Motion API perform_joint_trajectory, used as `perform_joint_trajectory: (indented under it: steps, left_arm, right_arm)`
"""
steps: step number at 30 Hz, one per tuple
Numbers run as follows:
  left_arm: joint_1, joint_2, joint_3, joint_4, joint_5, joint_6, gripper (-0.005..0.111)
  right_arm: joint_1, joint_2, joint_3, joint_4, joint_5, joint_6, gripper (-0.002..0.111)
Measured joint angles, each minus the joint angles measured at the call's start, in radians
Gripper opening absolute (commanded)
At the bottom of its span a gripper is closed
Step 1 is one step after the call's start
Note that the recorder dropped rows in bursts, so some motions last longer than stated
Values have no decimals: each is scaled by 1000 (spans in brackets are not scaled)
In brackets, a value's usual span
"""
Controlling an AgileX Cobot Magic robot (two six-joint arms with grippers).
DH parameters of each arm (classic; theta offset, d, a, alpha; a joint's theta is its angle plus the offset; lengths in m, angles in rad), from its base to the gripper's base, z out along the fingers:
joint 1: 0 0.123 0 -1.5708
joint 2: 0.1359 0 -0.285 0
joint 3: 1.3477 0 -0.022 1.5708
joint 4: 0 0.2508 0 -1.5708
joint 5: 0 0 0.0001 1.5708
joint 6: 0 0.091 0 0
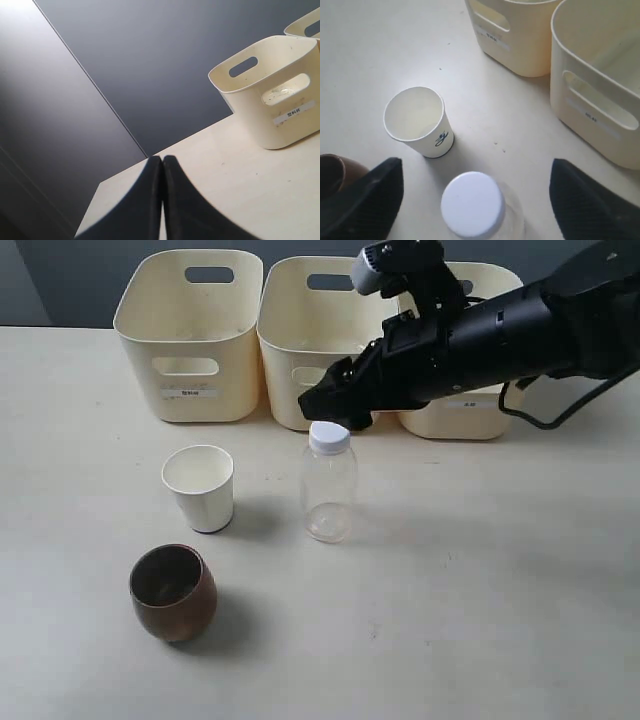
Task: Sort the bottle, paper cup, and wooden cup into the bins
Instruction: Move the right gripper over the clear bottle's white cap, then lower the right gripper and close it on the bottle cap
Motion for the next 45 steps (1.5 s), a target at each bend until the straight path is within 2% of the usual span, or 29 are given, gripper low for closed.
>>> perform_joint_trajectory:
  steps: [7,16,27,45]
  left_arm:
    - [0,0,0,0,0,0,0]
    - [0,0,0,0,0,0,0]
    - [0,0,0,0,0,0,0]
    - [0,0,0,0,0,0,0]
  right_arm:
    - [9,37,0,-10,-5,2,76]
    - [87,47,0,-52,-86,-2,76]
    - [91,47,0,-136,-117,44,76]
    - [91,97,0,-144,-124,67,74]
